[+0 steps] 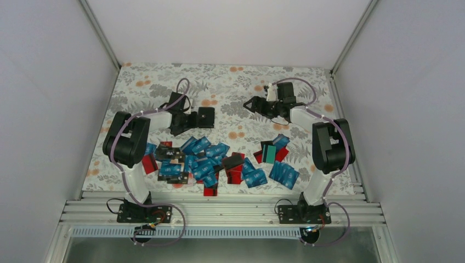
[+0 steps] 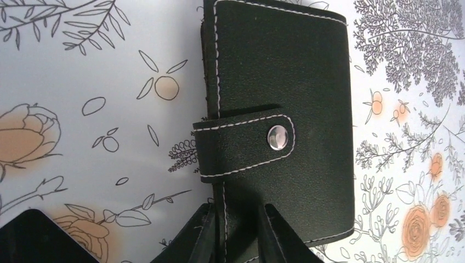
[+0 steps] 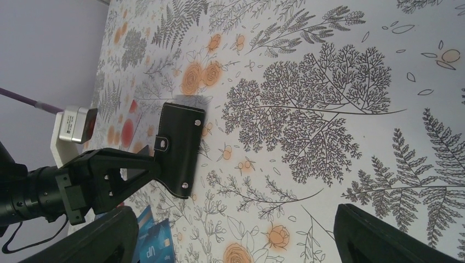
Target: Put the credit cards into the card holder
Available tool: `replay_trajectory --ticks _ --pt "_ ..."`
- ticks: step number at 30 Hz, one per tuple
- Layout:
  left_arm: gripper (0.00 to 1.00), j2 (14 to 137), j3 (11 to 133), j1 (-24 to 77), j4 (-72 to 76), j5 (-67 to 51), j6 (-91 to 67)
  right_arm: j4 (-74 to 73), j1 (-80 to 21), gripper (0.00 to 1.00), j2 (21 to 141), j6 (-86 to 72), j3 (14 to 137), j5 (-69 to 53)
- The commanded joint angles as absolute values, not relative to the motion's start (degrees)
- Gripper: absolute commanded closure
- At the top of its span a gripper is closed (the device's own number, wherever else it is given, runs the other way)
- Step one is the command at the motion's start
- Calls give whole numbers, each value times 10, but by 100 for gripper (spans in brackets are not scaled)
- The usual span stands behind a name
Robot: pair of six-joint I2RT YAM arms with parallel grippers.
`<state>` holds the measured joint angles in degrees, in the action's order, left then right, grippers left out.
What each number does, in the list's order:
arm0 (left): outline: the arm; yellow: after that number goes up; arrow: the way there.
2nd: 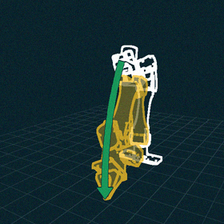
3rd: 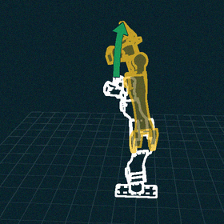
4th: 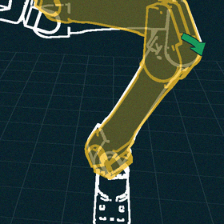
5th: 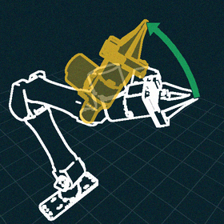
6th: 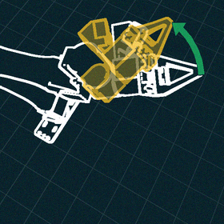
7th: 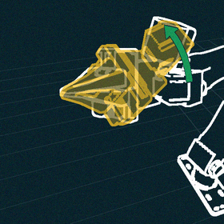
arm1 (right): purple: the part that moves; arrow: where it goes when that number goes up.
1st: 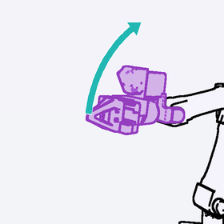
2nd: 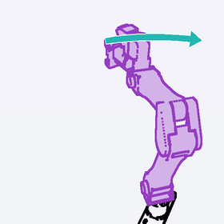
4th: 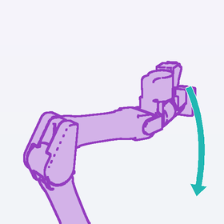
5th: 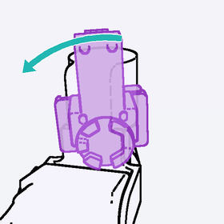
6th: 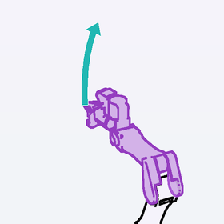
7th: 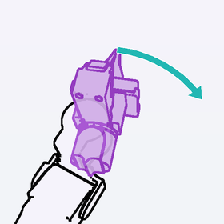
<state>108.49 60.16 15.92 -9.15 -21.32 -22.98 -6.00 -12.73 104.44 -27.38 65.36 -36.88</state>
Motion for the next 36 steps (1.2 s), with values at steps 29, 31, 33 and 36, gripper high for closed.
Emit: replay_trajectory --ticks 29,31,33,36 --pt "98 849 498 227 67 -312 -314 112 -204 21 988 -395 584 -498" --pt "98 835 498 227 68 -327 -317 126 -205 22 983 -409 581 -510" --pt "98 822 499 228 66 -340 -319 141 -206 22 983 -428 579 -533" --pt "98 805 501 227 70 -356 -325 162 -207 22 988 -449 582 -568"
